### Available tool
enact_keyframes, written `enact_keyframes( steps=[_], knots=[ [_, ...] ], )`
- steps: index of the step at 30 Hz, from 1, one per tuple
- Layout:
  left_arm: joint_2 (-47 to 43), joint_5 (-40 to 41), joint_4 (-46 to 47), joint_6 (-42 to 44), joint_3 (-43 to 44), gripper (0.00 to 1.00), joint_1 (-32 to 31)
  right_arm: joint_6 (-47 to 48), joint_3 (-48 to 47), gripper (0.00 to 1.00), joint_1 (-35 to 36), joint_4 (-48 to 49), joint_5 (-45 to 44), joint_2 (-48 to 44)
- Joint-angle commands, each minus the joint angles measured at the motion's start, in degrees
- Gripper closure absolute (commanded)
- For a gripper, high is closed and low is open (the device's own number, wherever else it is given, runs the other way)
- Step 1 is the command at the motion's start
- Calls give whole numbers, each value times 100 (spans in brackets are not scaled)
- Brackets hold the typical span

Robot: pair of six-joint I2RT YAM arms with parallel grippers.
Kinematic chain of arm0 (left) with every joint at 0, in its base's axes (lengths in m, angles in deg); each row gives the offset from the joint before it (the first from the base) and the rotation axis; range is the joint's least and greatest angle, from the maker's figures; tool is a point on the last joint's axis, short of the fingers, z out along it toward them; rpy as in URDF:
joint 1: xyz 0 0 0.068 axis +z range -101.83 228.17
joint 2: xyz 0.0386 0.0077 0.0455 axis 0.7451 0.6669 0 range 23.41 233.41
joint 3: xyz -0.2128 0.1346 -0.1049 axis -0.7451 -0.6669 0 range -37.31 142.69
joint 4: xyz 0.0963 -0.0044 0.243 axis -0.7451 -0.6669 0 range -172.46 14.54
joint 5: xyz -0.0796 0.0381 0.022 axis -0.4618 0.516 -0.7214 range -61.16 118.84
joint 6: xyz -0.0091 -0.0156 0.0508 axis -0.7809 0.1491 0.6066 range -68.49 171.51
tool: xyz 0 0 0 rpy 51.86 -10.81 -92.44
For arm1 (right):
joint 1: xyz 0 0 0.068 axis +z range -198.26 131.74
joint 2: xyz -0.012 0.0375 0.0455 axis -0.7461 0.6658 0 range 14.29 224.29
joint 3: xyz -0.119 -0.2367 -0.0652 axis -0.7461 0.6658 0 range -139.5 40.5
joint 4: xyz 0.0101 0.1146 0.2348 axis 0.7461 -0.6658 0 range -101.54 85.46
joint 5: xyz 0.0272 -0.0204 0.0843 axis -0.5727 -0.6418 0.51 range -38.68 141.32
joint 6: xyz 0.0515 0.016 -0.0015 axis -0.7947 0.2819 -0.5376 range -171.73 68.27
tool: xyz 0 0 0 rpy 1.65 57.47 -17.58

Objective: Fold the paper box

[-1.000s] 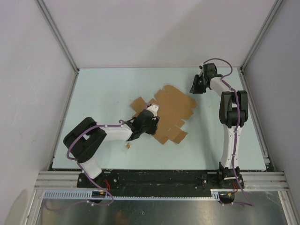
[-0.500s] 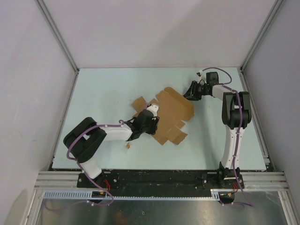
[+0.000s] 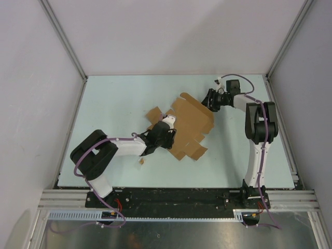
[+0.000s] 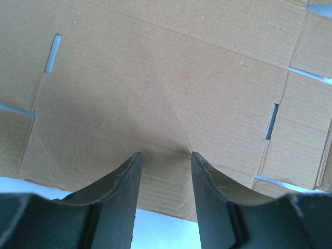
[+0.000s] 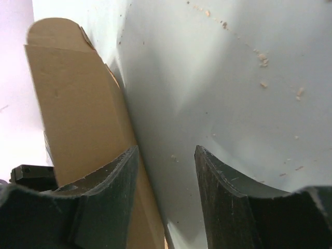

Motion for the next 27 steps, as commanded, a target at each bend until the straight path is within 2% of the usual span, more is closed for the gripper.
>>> enact_keyframes(
  steps=[1, 15, 27],
  knots=[
    [182, -265, -149, -76, -112, 51, 14, 201, 62, 46, 135, -123, 147, -314],
    [191, -274, -149, -93, -103, 52, 14, -89, 493, 42, 214, 149, -64, -1175],
    [173, -283, -149, -93, -103, 52, 14, -46, 572, 36, 267, 97, 323, -1317]
  ],
)
